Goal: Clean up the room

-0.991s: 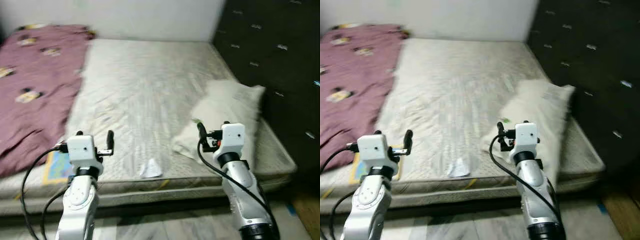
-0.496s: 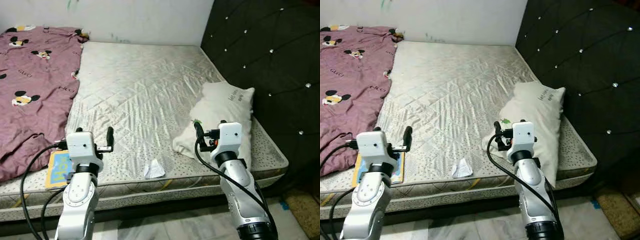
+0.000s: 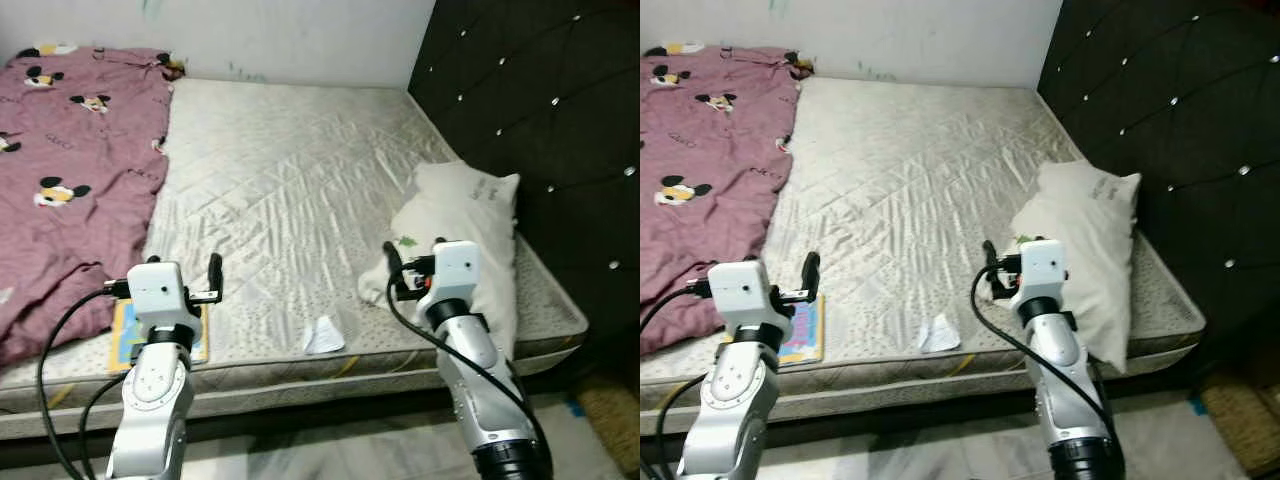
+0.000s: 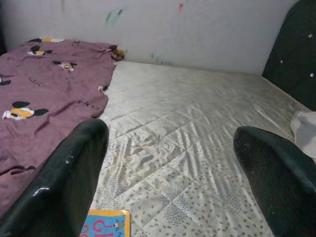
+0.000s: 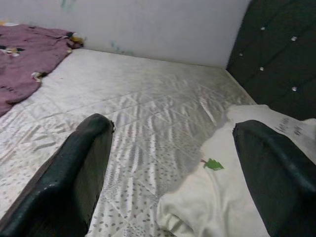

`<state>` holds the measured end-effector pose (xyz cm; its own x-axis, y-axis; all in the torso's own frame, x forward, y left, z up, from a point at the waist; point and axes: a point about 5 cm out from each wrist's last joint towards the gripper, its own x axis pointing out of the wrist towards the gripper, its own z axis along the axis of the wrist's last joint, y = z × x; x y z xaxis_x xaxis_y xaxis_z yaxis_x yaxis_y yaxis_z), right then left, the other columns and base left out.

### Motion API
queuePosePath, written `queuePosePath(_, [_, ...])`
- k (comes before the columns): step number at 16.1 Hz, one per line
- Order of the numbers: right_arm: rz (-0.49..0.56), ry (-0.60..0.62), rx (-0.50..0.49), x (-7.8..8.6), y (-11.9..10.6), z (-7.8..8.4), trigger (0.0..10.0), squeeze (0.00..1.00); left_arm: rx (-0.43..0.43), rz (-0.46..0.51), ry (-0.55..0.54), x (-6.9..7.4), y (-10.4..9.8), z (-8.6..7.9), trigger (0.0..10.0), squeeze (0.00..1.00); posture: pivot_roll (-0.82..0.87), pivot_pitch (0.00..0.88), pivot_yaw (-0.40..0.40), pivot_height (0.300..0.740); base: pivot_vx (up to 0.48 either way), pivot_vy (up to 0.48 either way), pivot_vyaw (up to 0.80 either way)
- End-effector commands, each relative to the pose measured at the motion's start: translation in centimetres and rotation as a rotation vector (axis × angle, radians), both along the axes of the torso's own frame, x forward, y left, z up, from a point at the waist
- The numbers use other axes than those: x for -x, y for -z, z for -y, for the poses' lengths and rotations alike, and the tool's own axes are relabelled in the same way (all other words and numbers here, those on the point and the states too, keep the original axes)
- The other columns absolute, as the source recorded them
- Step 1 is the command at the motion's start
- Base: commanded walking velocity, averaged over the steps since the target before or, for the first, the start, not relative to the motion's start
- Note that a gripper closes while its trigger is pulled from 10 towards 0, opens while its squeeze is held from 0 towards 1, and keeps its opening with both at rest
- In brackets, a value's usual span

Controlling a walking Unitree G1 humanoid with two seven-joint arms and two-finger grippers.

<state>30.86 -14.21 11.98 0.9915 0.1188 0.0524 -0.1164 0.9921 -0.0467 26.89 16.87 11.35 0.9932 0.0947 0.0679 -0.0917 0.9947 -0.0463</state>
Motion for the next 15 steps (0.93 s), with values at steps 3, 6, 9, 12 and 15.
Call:
queuePosePath(3, [-0.02,0.03,0.049,0.1,0.4,1.0,10.0,0.0,0.031,0.017,0.067,0.1,-0.2,1.2,10.0,0.0,-0.03,0.082,-0.11,0.74,0.0,0.0,0.0])
queuePosePath(6, [0.015,-0.019,0.103,0.0,0.0,0.2,10.0,0.0,0.036,0.02,0.076,0.1,-0.2,1.3,10.0,0.0,-0.03,0.082,-0.111,0.74,0.0,0.0,0.0])
queuePosePath(9, [0.042,-0.035,0.121,-0.2,-0.4,-0.2,10.0,0.0,0.041,0.023,0.088,0.0,-0.2,1.4,10.0,0.0,-0.03,0.079,-0.109,0.74,0.0,0.0,0.0])
queuePosePath(12, [0.038,-0.073,0.131,-0.2,-0.2,-0.7,10.0,0.0,0.042,0.025,0.094,0.1,-0.2,1.5,10.0,0.0,-0.03,0.073,-0.111,0.74,0.267,0.0,0.0])
queuePosePath(15, [0.025,-0.063,0.144,-0.3,0.1,-0.7,10.0,0.0,0.038,0.024,0.095,0.0,-0.2,1.4,10.0,0.0,-0.02,0.067,-0.112,0.74,0.281,0.0,0.0])
